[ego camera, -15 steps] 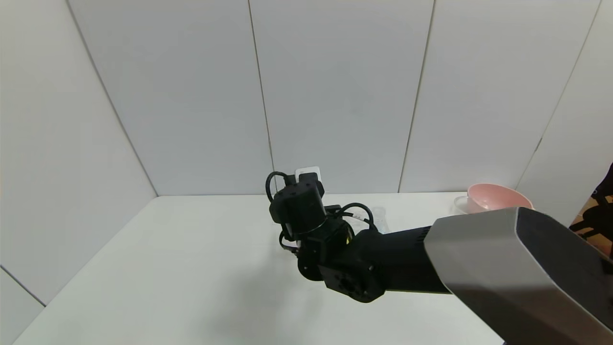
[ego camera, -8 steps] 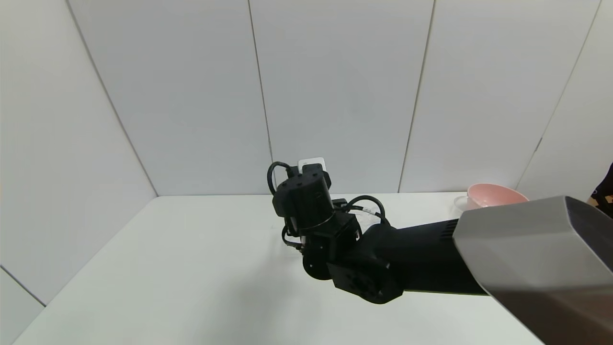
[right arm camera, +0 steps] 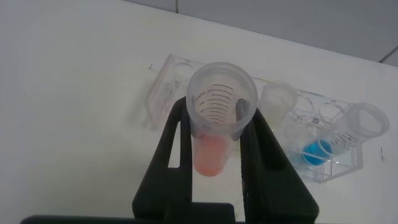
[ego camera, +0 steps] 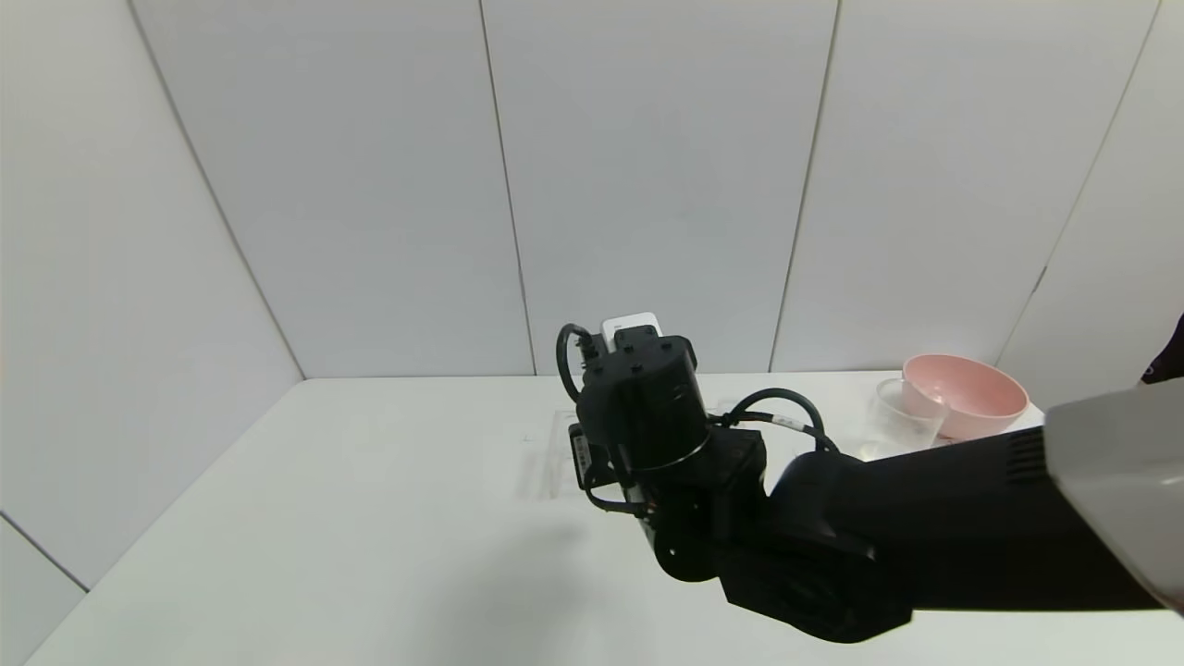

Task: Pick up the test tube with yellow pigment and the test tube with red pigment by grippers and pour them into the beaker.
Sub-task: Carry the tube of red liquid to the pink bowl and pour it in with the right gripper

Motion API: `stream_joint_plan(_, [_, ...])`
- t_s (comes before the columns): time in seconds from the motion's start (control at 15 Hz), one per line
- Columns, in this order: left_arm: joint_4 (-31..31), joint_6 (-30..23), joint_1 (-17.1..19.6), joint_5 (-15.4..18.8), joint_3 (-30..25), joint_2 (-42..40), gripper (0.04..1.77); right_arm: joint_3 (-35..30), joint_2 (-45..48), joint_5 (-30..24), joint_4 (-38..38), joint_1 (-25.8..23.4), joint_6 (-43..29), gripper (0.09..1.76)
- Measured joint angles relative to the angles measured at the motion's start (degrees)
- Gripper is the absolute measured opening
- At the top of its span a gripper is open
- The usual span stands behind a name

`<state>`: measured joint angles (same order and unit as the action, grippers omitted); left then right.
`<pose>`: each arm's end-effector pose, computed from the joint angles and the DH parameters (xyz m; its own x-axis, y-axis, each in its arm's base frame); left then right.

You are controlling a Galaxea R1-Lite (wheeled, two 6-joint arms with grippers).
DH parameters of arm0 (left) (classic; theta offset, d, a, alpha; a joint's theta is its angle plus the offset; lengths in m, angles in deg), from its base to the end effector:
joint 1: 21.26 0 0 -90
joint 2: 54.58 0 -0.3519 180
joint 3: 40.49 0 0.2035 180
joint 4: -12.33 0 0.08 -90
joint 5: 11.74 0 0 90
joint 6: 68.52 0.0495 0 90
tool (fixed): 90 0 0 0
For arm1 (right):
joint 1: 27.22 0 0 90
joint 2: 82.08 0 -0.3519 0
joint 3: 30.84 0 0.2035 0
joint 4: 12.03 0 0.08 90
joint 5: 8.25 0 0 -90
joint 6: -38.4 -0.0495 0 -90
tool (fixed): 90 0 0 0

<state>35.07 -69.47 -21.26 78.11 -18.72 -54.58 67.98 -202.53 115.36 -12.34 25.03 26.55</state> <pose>-0.0334 0.0001 0.0733 0.9999 0.0026 -0.0169 -0.0029 0.9999 -0.0165 0.3155 0.3627 0.1831 0.9106 0.2719 -0.3112 -0.2899 0.9570 -0.0119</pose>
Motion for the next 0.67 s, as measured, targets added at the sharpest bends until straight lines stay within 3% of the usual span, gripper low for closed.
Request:
stream_joint_plan(0.33, [0.0, 0.0, 0.0, 0.0, 0.0, 0.0, 1.72, -16.8, 13.1, -11.7, 4.2, -2.5, 4.7, 0.5])
stream_joint_plan(0.67, [0.0, 0.0, 0.0, 0.0, 0.0, 0.0, 1.72, -29.4, 24.4, -26.5, 7.7, -12.2, 10.8, 0.5])
